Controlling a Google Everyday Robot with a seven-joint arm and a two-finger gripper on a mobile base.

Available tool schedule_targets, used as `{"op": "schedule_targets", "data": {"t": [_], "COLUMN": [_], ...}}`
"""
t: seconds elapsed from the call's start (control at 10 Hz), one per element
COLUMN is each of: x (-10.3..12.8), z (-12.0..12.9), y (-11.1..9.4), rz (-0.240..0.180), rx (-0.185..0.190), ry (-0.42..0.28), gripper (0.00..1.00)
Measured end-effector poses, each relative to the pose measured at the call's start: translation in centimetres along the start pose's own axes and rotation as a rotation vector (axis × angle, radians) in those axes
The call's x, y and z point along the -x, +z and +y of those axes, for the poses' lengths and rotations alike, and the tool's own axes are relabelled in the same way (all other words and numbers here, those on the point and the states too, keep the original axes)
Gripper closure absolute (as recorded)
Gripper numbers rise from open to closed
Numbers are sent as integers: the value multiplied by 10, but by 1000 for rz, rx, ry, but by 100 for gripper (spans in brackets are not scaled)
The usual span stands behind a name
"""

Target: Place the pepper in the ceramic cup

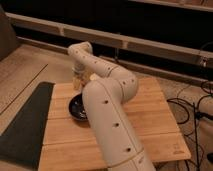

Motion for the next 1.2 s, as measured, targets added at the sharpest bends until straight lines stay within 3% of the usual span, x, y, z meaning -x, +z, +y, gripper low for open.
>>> {"op": "schedule_targets", "data": {"t": [0.9, 1.2], "x": [-27, -31], "z": [-23, -22], "y": [29, 34], "rz": [82, 95], "rx": [41, 59], "ry": [98, 109], "gripper": [36, 64]}}
